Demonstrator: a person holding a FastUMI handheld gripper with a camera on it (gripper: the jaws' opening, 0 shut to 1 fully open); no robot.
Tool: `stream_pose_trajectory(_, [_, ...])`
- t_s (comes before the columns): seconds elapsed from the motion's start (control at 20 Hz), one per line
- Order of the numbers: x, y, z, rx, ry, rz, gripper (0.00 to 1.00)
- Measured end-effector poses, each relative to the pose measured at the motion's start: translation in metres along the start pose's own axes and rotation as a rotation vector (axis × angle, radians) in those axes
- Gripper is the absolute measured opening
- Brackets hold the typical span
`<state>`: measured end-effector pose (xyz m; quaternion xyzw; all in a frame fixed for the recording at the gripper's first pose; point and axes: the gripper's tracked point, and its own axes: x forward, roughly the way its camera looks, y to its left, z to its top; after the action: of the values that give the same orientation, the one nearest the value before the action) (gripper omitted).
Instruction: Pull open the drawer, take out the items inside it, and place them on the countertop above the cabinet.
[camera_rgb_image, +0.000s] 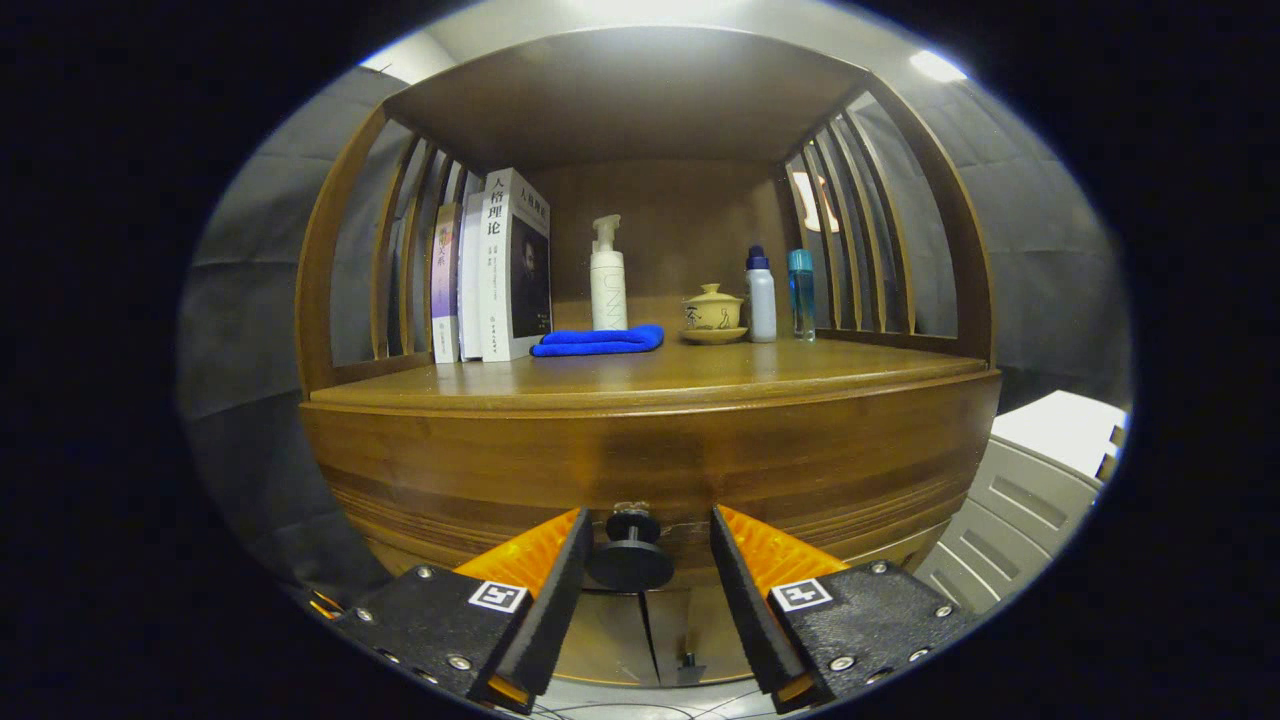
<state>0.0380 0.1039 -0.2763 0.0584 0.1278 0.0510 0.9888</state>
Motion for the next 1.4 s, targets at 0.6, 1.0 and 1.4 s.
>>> stream_pose_trajectory(0.6, [0.0048,0.0022,-0.0056,-0.058,-0.041,-0.073,0.46])
stream_pose_trajectory(1.0, [0.0041,0.0026,-0.0053,-0.035,-0.064,-0.046,0.32])
stream_pose_trajectory(1.4, [0.0005,0.0012,-0.0082,-0.024,-0.041,-0.061,0.27])
